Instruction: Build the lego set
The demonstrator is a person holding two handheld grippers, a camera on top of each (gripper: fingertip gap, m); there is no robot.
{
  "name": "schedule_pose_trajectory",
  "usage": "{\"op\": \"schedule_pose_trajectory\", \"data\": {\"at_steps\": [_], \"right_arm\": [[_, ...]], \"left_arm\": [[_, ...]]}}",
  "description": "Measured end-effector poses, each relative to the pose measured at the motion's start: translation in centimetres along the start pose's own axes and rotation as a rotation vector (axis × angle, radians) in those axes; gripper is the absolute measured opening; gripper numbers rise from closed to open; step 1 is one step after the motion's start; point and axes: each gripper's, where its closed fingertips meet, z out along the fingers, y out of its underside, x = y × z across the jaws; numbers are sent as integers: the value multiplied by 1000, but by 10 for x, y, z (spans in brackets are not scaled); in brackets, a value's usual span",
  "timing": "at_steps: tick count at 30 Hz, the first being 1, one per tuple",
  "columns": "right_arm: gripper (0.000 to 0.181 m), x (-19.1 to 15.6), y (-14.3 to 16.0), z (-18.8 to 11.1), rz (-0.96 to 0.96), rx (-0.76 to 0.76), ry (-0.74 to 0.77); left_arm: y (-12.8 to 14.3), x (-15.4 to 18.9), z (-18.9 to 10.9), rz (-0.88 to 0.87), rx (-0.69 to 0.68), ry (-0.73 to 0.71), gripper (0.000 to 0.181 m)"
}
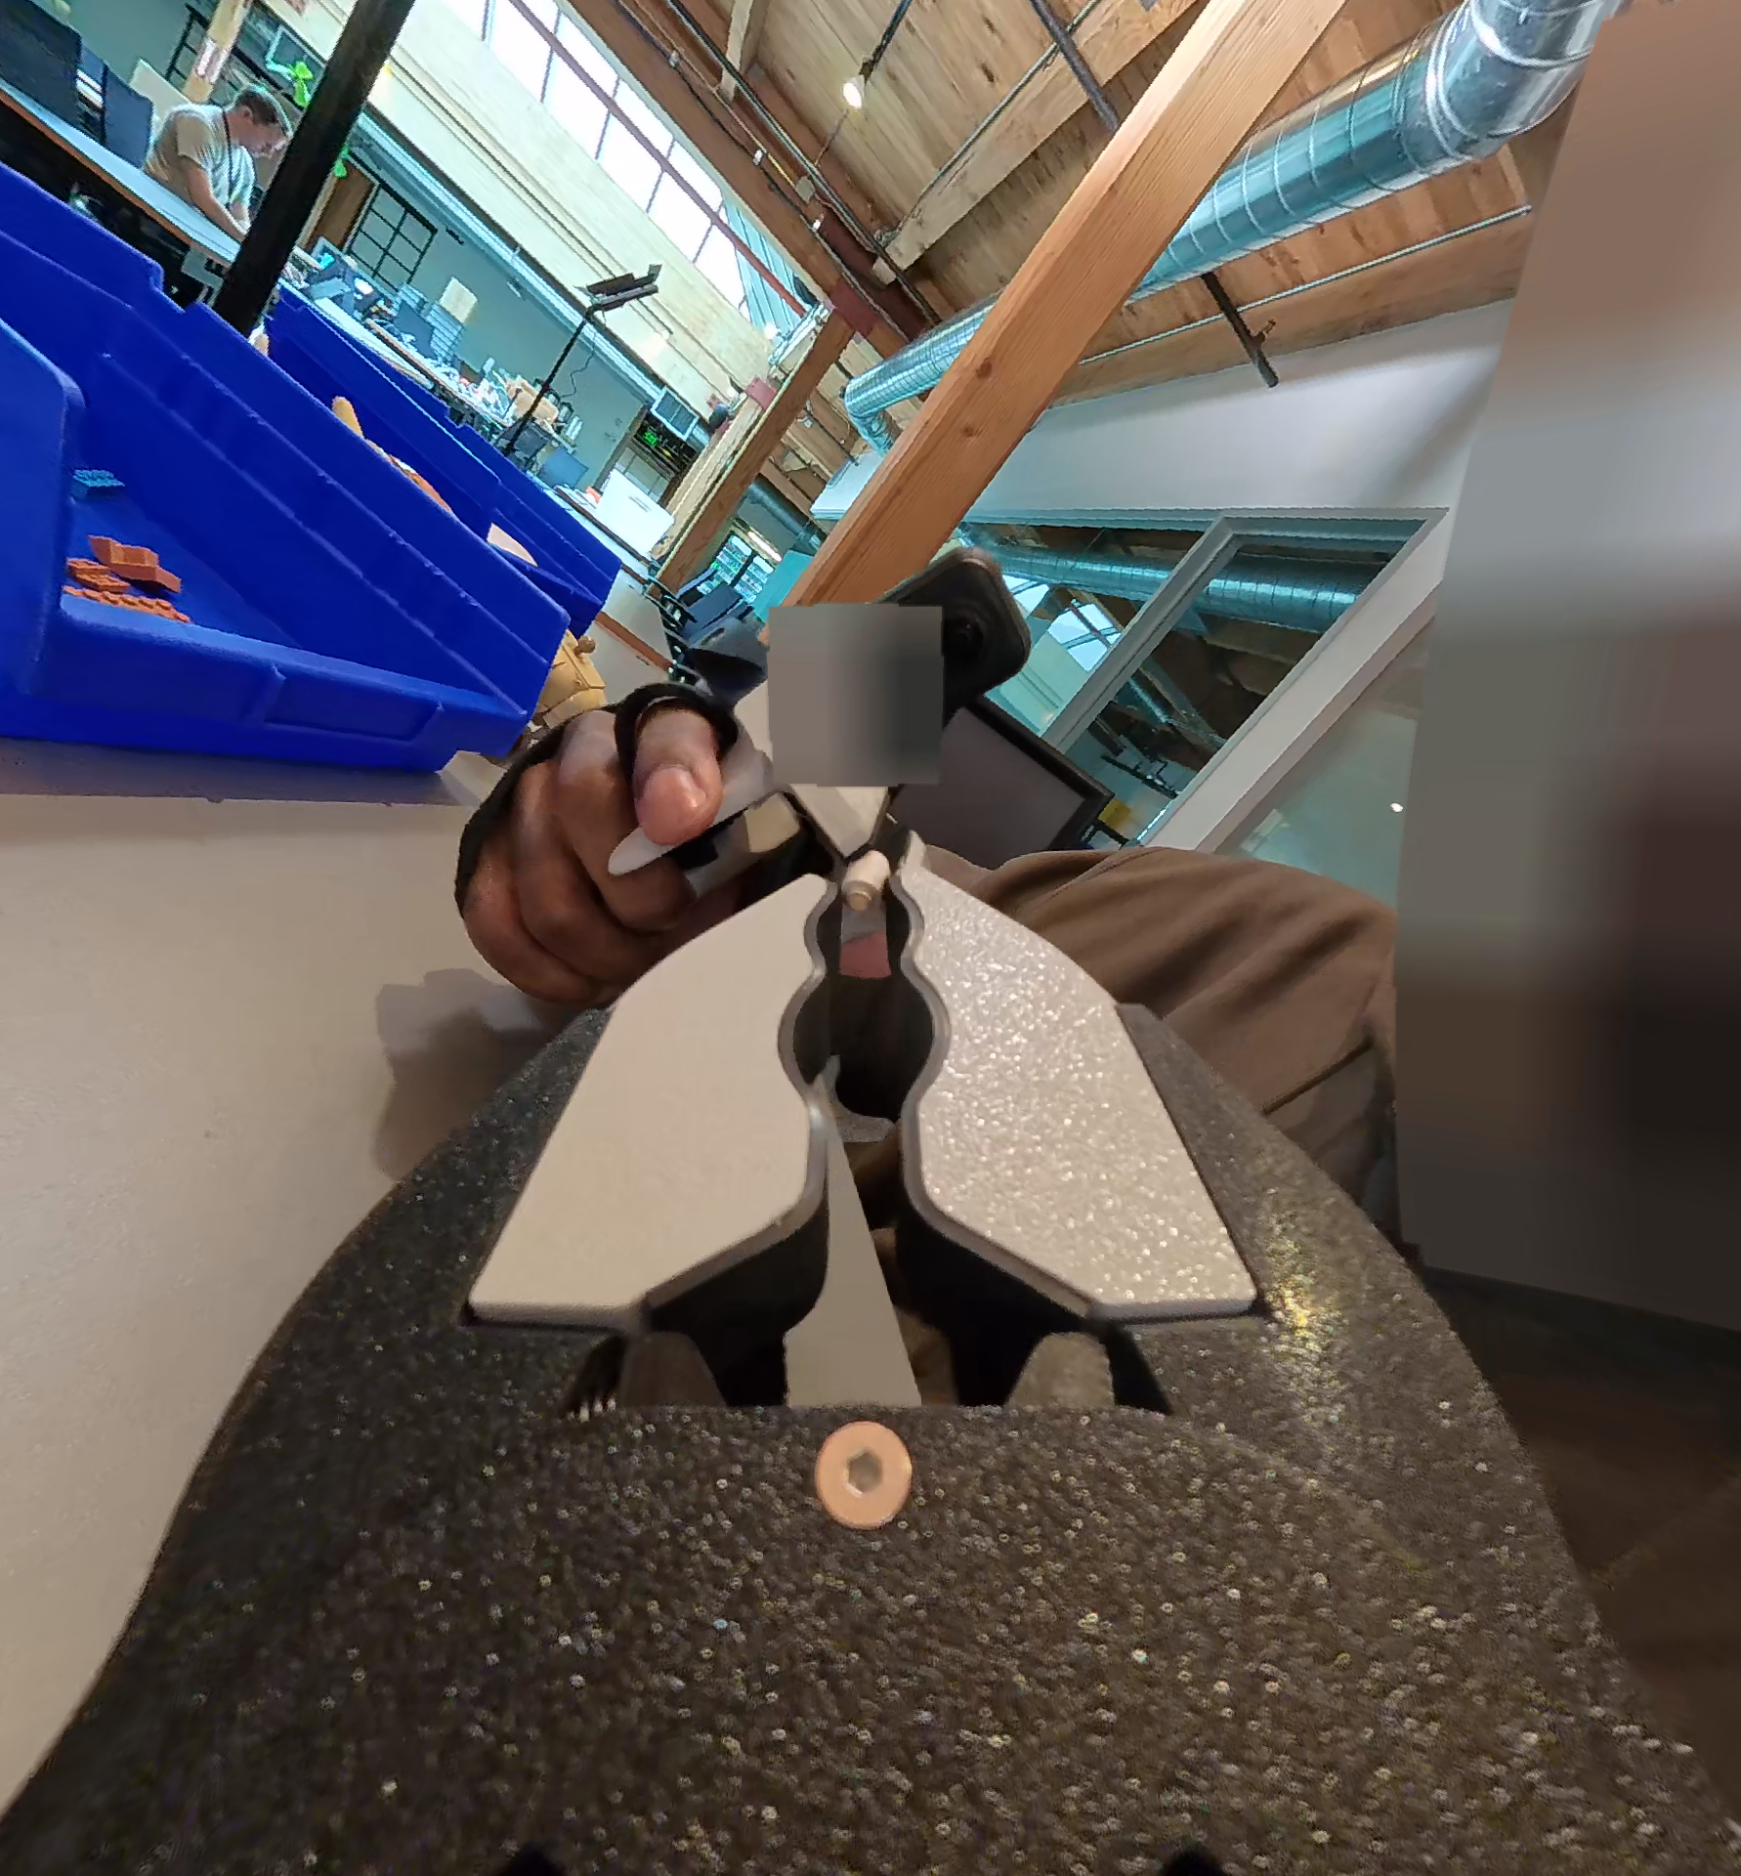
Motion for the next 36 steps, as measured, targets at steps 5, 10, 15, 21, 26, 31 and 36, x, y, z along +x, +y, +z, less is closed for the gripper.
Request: {"op": "schedule_pose_trajectory", "data": {"at_steps": [5, 10, 15, 21, 26, 31, 36], "right_arm": [[7, 10, -6, -4, 93, 37, 23], [7, 17, -2, -7, 154, 25, 26], [7, 13, 7, -4, 193, -7, -4], [7, 7, 13, 0, 210, -36, -39], [7, -1, 25, 4, 235, -115, -78], [7, -17, 46, 10, 284, -251, -140], [7, -36, 74, 12, 270, -438, -192]], "left_arm": [[-2, -6, -12, 151, -55, -88, 25], [17, -46, -57, 700, -400, -360, 53], [74, -76, -86, 862, -824, -340, 66], [82, -83, -81, 800, -915, -282, 69], [90, -85, -80, 724, -1003, -211, 66], [95, -81, -71, 729, -997, -184, 51], [95, -79, -58, 777, -946, -224, 50]]}}
